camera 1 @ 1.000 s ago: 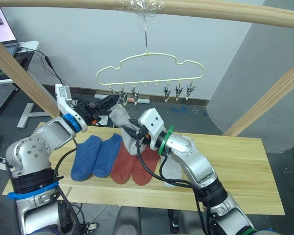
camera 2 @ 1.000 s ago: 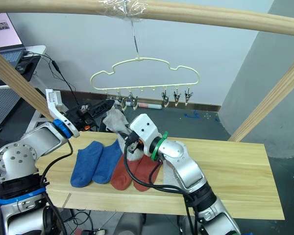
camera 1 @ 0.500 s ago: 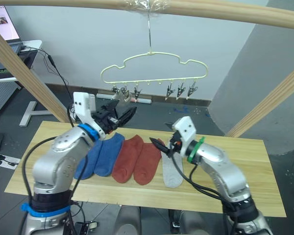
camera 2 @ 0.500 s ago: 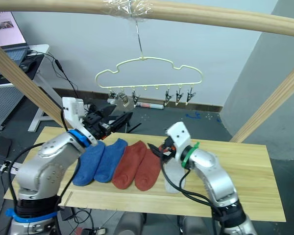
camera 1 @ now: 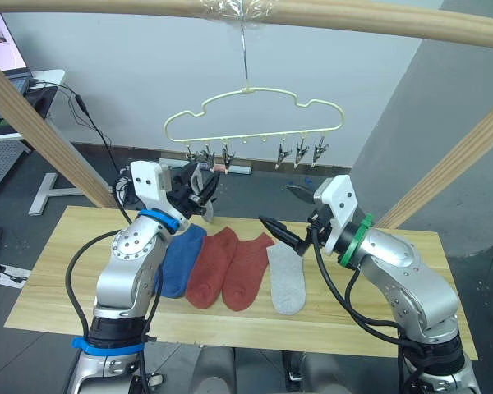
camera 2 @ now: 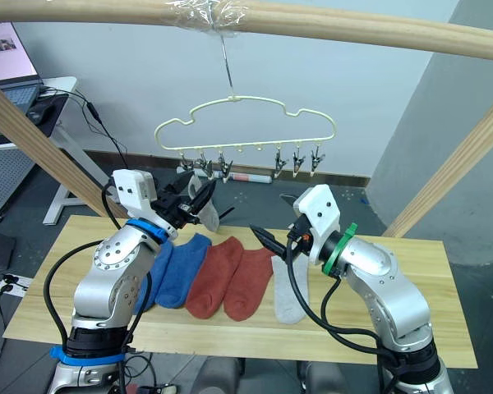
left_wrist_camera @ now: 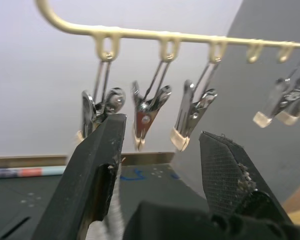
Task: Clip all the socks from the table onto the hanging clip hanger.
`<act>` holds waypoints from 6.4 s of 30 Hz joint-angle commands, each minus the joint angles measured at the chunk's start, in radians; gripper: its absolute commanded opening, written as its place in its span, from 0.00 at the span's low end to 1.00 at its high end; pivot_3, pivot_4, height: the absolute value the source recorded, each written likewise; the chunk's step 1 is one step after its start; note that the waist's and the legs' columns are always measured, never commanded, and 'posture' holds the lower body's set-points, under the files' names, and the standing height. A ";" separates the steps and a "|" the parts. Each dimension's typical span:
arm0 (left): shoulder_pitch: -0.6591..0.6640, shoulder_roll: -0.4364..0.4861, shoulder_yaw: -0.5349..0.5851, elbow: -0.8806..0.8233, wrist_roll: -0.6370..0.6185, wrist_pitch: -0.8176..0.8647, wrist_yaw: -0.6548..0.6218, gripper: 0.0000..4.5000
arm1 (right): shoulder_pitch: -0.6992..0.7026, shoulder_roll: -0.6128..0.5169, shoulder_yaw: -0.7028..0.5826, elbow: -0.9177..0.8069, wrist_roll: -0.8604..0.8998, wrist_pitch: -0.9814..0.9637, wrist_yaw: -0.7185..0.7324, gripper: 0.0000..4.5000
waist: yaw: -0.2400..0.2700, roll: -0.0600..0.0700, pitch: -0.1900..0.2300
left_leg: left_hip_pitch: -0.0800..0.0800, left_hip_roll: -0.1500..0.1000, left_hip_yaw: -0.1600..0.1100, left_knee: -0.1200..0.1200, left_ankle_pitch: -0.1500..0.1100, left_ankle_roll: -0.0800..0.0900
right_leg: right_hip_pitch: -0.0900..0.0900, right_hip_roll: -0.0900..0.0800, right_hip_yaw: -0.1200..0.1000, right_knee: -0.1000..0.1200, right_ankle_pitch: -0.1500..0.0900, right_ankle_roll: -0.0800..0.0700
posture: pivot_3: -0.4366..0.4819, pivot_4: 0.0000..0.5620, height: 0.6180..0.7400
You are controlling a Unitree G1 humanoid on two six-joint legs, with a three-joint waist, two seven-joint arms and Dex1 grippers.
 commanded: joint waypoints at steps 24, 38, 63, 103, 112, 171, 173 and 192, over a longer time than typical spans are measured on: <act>-0.093 -0.048 -0.003 0.095 0.033 -0.060 -0.026 0.33 | -0.056 -0.032 -0.050 -0.066 0.075 0.002 -0.052 1.00 | -0.003 -0.001 -0.001 | 0.000 0.000 0.000 0.006 0.000 0.000 | 0.001 0.000 -0.001 0.003 0.002 -0.001 | 0.64 0.32 1.00; -0.118 -0.081 0.013 0.144 0.045 -0.057 0.016 0.33 | -0.074 -0.041 -0.057 -0.067 0.093 0.008 -0.082 1.00 | -0.018 -0.001 -0.001 | -0.003 0.000 -0.001 0.014 0.000 0.001 | 0.001 0.000 -0.001 0.004 0.005 0.001 | 0.61 0.33 1.00; -0.197 -0.096 0.015 0.221 0.077 -0.118 0.042 0.33 | -0.076 -0.033 -0.039 -0.061 0.097 0.002 -0.106 1.00 | -0.025 -0.001 -0.001 | -0.004 0.000 -0.002 0.014 0.000 0.002 | 0.001 0.000 -0.001 0.004 0.005 0.002 | 0.61 0.34 1.00; -0.198 -0.070 0.043 0.219 0.042 -0.043 -0.022 0.00 | 0.073 0.111 0.235 0.788 -0.335 -0.231 -0.230 0.80 | -0.046 -0.001 -0.001 | -0.002 -0.001 -0.001 0.014 0.002 0.003 | 0.001 0.001 0.000 0.005 0.005 0.002 | 0.67 0.37 1.00; -0.191 -0.068 0.048 0.222 0.040 -0.038 -0.026 0.00 | 0.142 -0.011 0.312 0.757 -0.440 -0.316 -0.148 0.14 | -0.044 -0.001 -0.002 | 0.001 -0.001 -0.001 0.014 0.002 0.003 | 0.005 0.000 0.001 0.005 0.004 0.004 | 0.67 0.37 1.00; -0.214 -0.048 0.301 0.168 -0.760 0.804 -0.013 0.20 | -0.181 0.103 0.238 0.435 -0.302 -0.372 0.129 0.00 | -0.048 -0.003 -0.007 | 0.003 -0.001 -0.001 0.013 0.002 0.002 | 0.005 0.000 0.000 0.008 0.005 0.004 | 0.67 0.32 1.00; -0.212 -0.043 0.301 0.166 -0.760 0.803 -0.021 0.33 | -0.177 0.100 0.240 0.437 -0.306 -0.376 0.129 0.00 | -0.048 -0.003 -0.007 | 0.002 -0.001 -0.001 0.013 0.002 0.002 | 0.005 0.000 0.000 0.008 0.006 0.004 | 0.68 0.32 1.00; 0.023 0.242 0.134 -0.127 -0.430 0.611 -0.120 1.00 | -0.137 0.152 0.225 0.522 -0.301 -0.383 0.083 0.60 | -0.047 -0.003 -0.007 | 0.001 0.000 -0.001 0.011 0.002 0.002 | 0.003 0.000 0.001 0.004 0.005 0.004 | 0.72 0.32 1.00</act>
